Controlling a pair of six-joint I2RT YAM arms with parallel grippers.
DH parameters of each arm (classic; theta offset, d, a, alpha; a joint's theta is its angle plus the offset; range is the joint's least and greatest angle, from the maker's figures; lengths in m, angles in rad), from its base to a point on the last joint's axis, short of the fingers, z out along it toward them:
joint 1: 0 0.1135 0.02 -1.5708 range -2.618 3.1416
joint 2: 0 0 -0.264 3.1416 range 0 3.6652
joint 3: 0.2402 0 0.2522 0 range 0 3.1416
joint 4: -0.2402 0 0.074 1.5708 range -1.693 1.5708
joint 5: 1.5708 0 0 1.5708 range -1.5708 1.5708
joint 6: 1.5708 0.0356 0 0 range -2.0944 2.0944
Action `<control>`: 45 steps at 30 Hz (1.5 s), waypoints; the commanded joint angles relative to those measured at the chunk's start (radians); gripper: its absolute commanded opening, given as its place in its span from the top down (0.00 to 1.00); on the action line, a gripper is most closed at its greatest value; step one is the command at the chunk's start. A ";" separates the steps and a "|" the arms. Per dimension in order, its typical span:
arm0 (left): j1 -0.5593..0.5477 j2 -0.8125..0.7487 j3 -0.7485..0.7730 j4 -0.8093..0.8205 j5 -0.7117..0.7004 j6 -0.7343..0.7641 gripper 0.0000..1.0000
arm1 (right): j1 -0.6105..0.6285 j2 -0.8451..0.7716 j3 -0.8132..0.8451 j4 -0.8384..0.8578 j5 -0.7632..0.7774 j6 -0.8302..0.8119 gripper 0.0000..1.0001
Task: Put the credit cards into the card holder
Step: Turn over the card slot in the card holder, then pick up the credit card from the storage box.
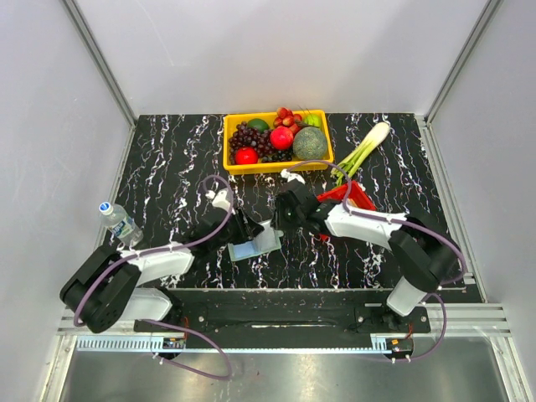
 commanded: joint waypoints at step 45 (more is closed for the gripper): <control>0.002 0.169 0.200 -0.011 0.140 0.111 0.54 | -0.467 0.053 0.093 -0.366 -0.071 -0.377 0.58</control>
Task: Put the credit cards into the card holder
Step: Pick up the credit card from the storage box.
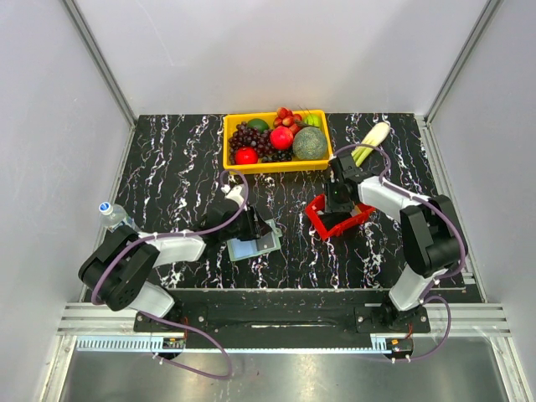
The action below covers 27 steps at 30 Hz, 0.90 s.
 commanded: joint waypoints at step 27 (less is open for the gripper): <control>-0.132 0.267 0.500 -0.149 0.003 -0.020 0.37 | -0.091 -0.146 0.009 -0.008 -0.045 0.011 0.58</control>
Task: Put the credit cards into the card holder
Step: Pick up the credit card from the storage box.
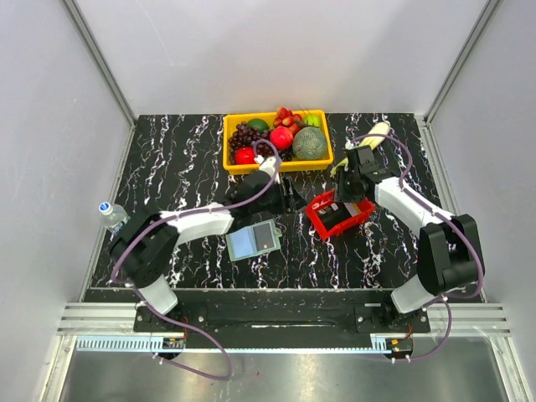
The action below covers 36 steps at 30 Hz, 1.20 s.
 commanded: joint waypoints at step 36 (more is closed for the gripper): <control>-0.065 0.410 0.232 0.004 0.170 -0.155 0.40 | -0.091 0.150 0.100 -0.211 0.074 -0.096 0.36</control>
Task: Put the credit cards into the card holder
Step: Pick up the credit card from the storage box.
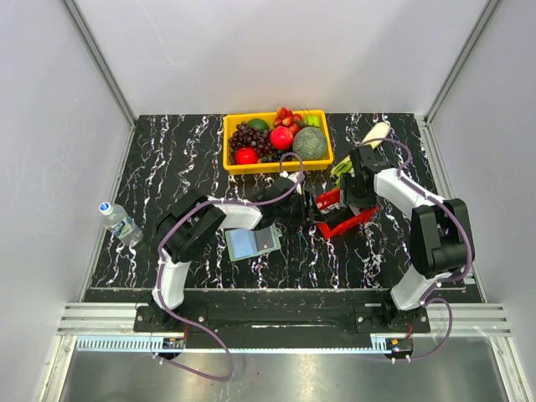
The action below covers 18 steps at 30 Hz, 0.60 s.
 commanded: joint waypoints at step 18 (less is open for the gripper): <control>0.016 0.034 0.058 -0.005 0.054 0.015 0.42 | -0.014 0.059 0.035 -0.037 -0.221 -0.088 0.69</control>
